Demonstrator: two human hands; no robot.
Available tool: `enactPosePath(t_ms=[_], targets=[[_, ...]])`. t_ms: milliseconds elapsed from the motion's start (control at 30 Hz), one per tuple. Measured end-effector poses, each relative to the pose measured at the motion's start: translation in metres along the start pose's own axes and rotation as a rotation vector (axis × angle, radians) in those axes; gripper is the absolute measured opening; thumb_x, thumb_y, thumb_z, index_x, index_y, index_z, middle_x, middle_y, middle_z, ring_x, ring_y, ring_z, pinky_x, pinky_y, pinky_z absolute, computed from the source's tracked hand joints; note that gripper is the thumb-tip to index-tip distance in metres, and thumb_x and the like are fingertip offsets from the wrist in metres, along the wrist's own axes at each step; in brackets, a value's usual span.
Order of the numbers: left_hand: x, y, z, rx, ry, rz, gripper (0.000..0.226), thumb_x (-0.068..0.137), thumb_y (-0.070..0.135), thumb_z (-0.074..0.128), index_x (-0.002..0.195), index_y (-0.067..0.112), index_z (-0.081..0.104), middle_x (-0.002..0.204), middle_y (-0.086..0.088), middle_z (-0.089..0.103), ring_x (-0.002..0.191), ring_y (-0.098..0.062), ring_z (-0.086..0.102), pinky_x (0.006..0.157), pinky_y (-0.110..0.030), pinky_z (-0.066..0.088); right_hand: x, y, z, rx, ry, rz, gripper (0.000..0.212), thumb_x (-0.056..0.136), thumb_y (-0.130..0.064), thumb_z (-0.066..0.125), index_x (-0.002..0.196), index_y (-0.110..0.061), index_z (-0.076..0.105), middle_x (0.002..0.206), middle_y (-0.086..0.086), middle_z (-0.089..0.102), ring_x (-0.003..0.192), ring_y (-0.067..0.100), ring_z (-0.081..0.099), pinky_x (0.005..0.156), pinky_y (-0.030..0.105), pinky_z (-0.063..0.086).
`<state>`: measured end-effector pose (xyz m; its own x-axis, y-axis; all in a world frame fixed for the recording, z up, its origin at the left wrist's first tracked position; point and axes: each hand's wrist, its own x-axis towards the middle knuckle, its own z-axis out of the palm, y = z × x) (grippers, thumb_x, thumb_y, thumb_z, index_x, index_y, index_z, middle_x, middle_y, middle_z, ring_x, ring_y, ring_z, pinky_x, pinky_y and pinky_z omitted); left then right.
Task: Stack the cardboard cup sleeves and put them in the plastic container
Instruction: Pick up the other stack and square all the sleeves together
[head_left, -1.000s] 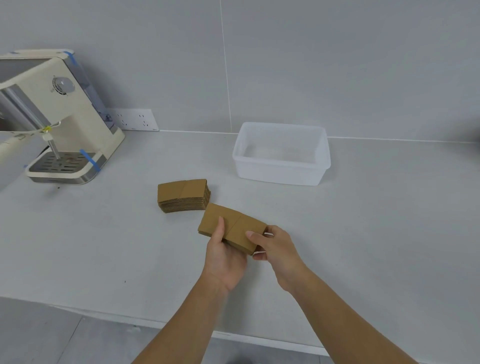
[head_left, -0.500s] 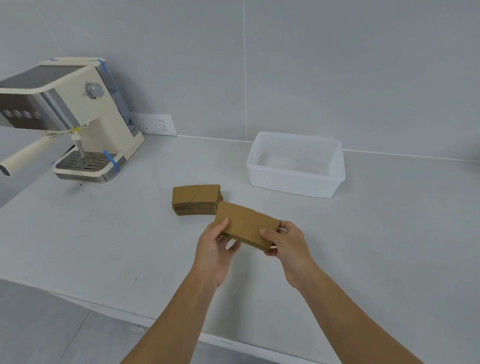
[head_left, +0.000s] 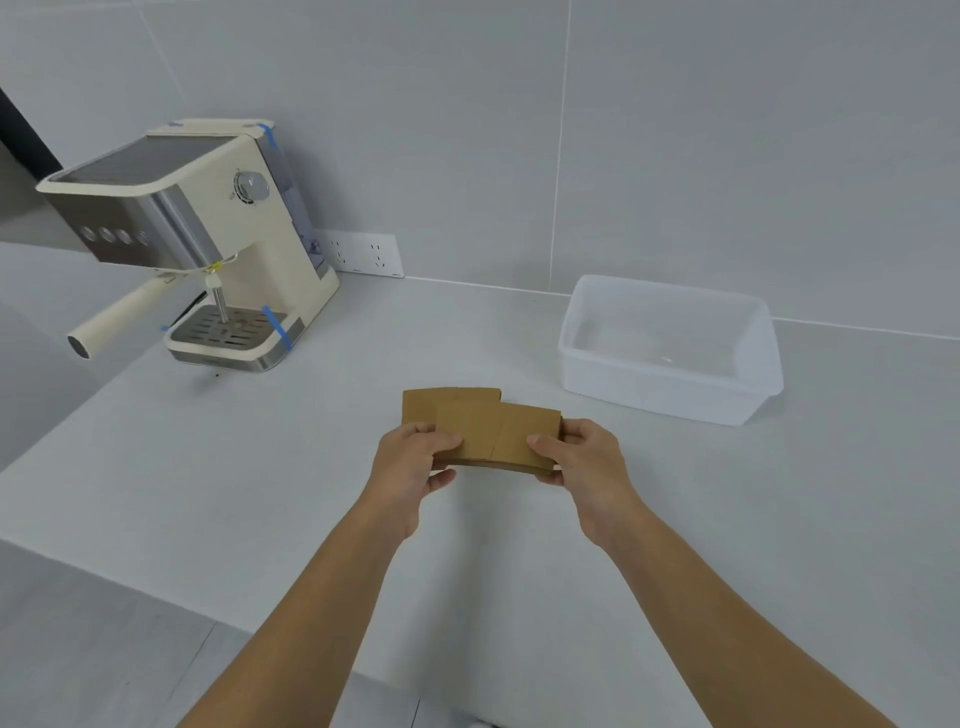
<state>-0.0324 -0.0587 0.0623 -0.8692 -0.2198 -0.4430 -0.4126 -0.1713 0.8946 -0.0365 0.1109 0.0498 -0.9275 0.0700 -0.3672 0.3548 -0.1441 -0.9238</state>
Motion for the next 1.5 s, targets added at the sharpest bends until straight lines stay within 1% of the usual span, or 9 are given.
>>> enactPosePath(t_ms=[600,733,800,900,1000,1133,1300,1400,1500], targets=[[0.09,0.041,-0.032,0.317,0.026,-0.098,0.005,0.089,0.015,0.056,0.089,0.01,0.056,0.087,-0.001,0.054,0.094,-0.022,0.052,0.077,-0.035,0.049,0.077,-0.015,0.076,-0.298,0.07,0.079,0.019,0.082,-0.016,0.062,0.097,-0.013,0.052,0.103,0.007,0.06,0.091,0.022,0.059,0.082,0.039,0.052],[0.098,0.037,-0.032,0.353,0.015,-0.101,0.012,0.089,0.015,0.056,0.078,0.016,0.051,0.083,0.001,0.053,0.089,-0.021,0.052,0.08,-0.036,0.046,0.076,-0.013,0.079,-0.404,0.087,0.074,0.018,0.082,-0.019,0.061,0.095,-0.013,0.051,0.107,0.01,0.058,0.09,0.023,0.057,0.07,0.034,0.051],[0.103,0.034,-0.033,0.383,0.028,-0.083,0.006,0.088,0.017,0.057,0.089,0.013,0.053,0.086,0.001,0.053,0.09,-0.021,0.052,0.083,-0.037,0.046,0.076,-0.013,0.078,-0.438,0.09,0.061,0.024,0.082,-0.022,0.062,0.101,-0.012,0.05,0.111,0.011,0.054,0.087,0.02,0.054,0.058,0.024,0.044],[0.108,0.032,-0.035,0.427,0.022,-0.087,0.017,0.087,0.021,0.059,0.098,0.011,0.051,0.089,0.0,0.052,0.089,-0.02,0.051,0.083,-0.036,0.044,0.078,-0.011,0.076,-0.473,0.099,0.079,0.043,0.082,-0.027,0.062,0.119,-0.011,0.045,0.118,0.008,0.047,0.095,0.019,0.049,0.057,0.021,0.036],[0.108,0.034,-0.037,0.36,-0.013,-0.168,0.018,0.086,0.026,0.063,0.085,0.012,0.051,0.086,-0.001,0.051,0.078,-0.016,0.049,0.081,-0.035,0.043,0.078,-0.01,0.074,-0.457,0.104,0.152,0.049,0.083,-0.034,0.062,0.121,-0.008,0.045,0.124,0.007,0.046,0.1,0.019,0.046,0.072,0.026,0.037],[0.113,0.037,-0.044,0.349,-0.097,-0.326,0.054,0.075,0.048,0.069,0.115,0.015,0.052,0.113,-0.004,0.054,0.102,-0.023,0.054,0.089,-0.044,0.049,0.077,-0.014,0.072,-0.384,0.068,0.295,0.052,0.081,-0.041,0.064,0.111,-0.003,0.049,0.112,0.007,0.051,0.093,0.018,0.05,0.082,0.032,0.034],[0.121,0.05,-0.048,0.402,-0.213,-0.492,0.076,0.067,0.062,0.068,0.114,0.008,0.045,0.118,-0.015,0.054,0.094,-0.028,0.06,0.088,-0.054,0.05,0.079,-0.024,0.072,-0.335,0.039,0.388,0.066,0.078,-0.046,0.065,0.125,-0.006,0.042,0.114,0.008,0.051,0.111,0.026,0.051,0.09,0.036,0.034],[0.129,0.057,-0.047,0.427,-0.265,-0.542,0.081,0.064,0.061,0.072,0.114,0.005,0.04,0.123,-0.02,0.052,0.098,-0.032,0.06,0.089,-0.057,0.048,0.083,-0.028,0.074,-0.35,0.02,0.431,0.065,0.076,-0.044,0.068,0.125,-0.009,0.043,0.121,0.012,0.055,0.108,0.028,0.055,0.099,0.043,0.036],[0.133,0.056,-0.042,0.523,-0.287,-0.528,0.075,0.064,0.053,0.076,0.115,0.009,0.043,0.115,-0.017,0.054,0.1,-0.031,0.059,0.091,-0.056,0.048,0.086,-0.03,0.077,-0.386,-0.002,0.475,0.059,0.074,-0.044,0.071,0.118,-0.012,0.05,0.105,0.009,0.059,0.092,0.025,0.059,0.103,0.047,0.036]])
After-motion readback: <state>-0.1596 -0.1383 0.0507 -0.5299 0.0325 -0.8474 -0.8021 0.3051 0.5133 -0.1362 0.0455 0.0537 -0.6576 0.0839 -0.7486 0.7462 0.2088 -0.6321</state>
